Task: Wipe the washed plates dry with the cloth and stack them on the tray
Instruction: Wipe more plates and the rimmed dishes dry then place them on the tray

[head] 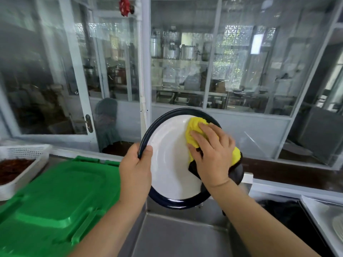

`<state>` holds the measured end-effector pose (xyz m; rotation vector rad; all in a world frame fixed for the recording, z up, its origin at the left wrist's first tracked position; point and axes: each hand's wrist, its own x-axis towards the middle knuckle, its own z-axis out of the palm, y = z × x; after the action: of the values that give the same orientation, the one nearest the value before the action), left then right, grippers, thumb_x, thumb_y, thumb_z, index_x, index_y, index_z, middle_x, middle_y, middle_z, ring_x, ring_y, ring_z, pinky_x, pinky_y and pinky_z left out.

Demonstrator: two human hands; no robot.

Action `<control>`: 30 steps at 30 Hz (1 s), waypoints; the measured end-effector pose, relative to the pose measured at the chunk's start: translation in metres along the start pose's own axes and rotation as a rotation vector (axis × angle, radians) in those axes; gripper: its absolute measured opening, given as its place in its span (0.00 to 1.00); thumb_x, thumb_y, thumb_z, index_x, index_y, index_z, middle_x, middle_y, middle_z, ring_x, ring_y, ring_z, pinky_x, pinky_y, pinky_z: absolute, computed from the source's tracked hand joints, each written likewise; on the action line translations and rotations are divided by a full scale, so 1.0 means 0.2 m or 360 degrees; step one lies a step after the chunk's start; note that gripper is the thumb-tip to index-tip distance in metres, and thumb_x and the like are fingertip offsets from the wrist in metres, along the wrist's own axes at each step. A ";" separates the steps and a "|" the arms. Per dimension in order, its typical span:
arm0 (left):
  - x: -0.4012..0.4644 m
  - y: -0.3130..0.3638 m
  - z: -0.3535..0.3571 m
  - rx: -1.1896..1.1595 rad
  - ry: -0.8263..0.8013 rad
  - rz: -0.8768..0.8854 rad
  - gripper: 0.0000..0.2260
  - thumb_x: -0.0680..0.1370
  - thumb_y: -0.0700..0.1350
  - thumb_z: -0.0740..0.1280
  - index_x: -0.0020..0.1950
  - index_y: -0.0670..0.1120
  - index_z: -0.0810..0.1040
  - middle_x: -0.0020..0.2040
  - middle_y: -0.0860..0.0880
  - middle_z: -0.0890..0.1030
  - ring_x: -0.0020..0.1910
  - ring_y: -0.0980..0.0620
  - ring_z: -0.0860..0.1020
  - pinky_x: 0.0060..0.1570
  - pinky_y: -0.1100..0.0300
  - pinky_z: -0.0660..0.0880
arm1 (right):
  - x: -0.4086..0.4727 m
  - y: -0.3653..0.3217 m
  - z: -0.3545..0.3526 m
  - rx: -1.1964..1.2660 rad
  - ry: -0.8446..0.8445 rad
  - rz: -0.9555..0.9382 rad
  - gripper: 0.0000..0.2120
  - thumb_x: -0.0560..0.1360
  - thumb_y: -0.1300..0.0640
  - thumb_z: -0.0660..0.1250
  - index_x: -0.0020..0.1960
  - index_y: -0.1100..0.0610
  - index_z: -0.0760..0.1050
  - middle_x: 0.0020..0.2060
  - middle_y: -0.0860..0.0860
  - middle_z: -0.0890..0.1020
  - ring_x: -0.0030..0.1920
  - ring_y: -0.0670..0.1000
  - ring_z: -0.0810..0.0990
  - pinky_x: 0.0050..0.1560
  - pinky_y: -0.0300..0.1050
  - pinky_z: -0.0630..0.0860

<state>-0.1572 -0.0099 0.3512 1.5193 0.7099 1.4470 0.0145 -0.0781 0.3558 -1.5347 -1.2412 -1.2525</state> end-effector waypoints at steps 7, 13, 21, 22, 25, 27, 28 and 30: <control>0.05 -0.03 0.01 -0.0023 0.0066 -0.0067 0.10 0.79 0.45 0.64 0.37 0.50 0.75 0.27 0.57 0.73 0.26 0.62 0.68 0.28 0.71 0.65 | -0.03 -0.30 0.07 0.0566 -0.0330 -0.0146 0.23 0.60 0.70 0.78 0.55 0.61 0.82 0.60 0.57 0.79 0.59 0.64 0.77 0.56 0.60 0.75; 0.14 -0.07 -0.02 -0.0129 0.0111 -0.0216 0.10 0.78 0.46 0.65 0.39 0.45 0.76 0.32 0.51 0.74 0.31 0.58 0.70 0.35 0.61 0.68 | -0.16 -0.21 -0.01 0.0648 -0.0717 -0.0406 0.21 0.67 0.71 0.60 0.55 0.60 0.83 0.61 0.55 0.79 0.61 0.61 0.76 0.55 0.61 0.76; 0.14 -0.07 -0.01 -0.0132 -0.0037 -0.0239 0.11 0.78 0.49 0.64 0.40 0.44 0.76 0.36 0.39 0.77 0.34 0.50 0.73 0.36 0.55 0.71 | -0.10 0.01 -0.06 0.0356 -0.0610 -0.0285 0.18 0.67 0.76 0.63 0.50 0.63 0.84 0.56 0.58 0.81 0.55 0.63 0.79 0.49 0.61 0.78; 0.14 -0.06 -0.01 -0.0125 -0.0054 -0.0232 0.11 0.78 0.49 0.64 0.40 0.45 0.77 0.38 0.38 0.78 0.35 0.49 0.74 0.37 0.54 0.72 | -0.06 0.01 -0.05 0.0343 -0.0565 -0.0173 0.20 0.63 0.80 0.66 0.49 0.64 0.83 0.56 0.60 0.81 0.54 0.65 0.79 0.49 0.62 0.77; 0.09 -0.03 0.03 -0.0117 -0.0077 -0.0213 0.10 0.78 0.49 0.64 0.40 0.46 0.77 0.39 0.38 0.79 0.35 0.50 0.74 0.38 0.54 0.72 | 0.03 -0.06 -0.02 0.0334 -0.0439 -0.0065 0.21 0.62 0.81 0.65 0.50 0.66 0.83 0.57 0.61 0.80 0.54 0.68 0.77 0.53 0.63 0.76; 0.07 -0.01 0.05 -0.0135 -0.0085 -0.0193 0.10 0.78 0.48 0.64 0.40 0.46 0.77 0.36 0.40 0.77 0.34 0.53 0.72 0.38 0.55 0.70 | 0.03 -0.16 -0.01 0.0404 -0.0408 -0.0152 0.19 0.67 0.74 0.58 0.51 0.66 0.83 0.58 0.61 0.79 0.56 0.67 0.77 0.56 0.61 0.76; 0.07 0.00 0.06 -0.0132 -0.0080 -0.0173 0.10 0.78 0.48 0.65 0.39 0.46 0.77 0.34 0.43 0.76 0.33 0.55 0.72 0.38 0.55 0.70 | 0.01 -0.20 -0.01 0.0450 -0.0428 -0.0210 0.20 0.68 0.71 0.56 0.52 0.65 0.83 0.58 0.61 0.79 0.57 0.65 0.76 0.57 0.60 0.75; 0.08 0.01 0.06 -0.0140 -0.0069 -0.0139 0.09 0.79 0.48 0.65 0.39 0.49 0.78 0.32 0.50 0.78 0.32 0.58 0.73 0.38 0.57 0.71 | -0.04 -0.25 -0.04 0.0520 -0.0517 -0.0330 0.20 0.69 0.70 0.56 0.54 0.63 0.82 0.59 0.60 0.79 0.60 0.62 0.74 0.58 0.59 0.75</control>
<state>-0.1438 0.0005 0.3613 1.4306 0.6699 1.3587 -0.0359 -0.0764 0.3484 -1.4285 -1.7579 -0.8856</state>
